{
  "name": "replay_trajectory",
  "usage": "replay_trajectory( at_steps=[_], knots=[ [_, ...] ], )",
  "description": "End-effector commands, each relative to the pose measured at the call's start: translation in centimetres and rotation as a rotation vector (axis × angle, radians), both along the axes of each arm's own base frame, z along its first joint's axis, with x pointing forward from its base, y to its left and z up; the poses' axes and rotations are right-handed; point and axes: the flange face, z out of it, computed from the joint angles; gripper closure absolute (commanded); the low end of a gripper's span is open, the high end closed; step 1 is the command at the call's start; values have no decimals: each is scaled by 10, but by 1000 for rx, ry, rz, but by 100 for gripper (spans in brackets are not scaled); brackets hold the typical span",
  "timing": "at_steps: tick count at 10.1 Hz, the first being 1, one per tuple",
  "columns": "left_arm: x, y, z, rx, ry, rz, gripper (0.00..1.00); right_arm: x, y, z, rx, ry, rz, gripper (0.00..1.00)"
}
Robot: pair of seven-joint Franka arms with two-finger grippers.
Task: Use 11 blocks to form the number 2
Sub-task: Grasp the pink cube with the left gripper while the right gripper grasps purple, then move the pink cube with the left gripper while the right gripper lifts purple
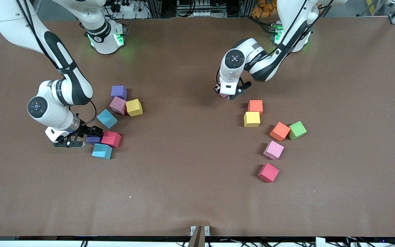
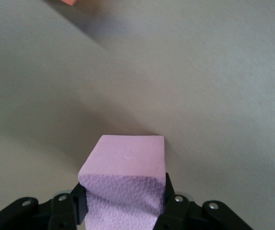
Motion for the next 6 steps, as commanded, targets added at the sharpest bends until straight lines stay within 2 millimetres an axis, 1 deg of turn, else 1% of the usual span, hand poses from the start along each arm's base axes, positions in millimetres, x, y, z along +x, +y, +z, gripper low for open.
replay_trajectory(
  at_steps=[1,2,3,4,6],
  knots=[
    [-5,-27,-4,-35,-26,-204,100,0,-4,-16,-3,-1,-3,2],
    [-7,-41,5,-69,-40,-332,100,1,-4,-21,-1,-10,-4,7],
    [-8,-53,14,-94,-54,-397,100,2,-3,-20,0,-15,-3,9],
    [-9,-67,21,-115,-69,-425,100,4,1,-18,0,-16,-3,12],
    [-22,-106,24,-151,-71,-472,100,9,3,-12,-1,-21,-2,14]
  ],
)
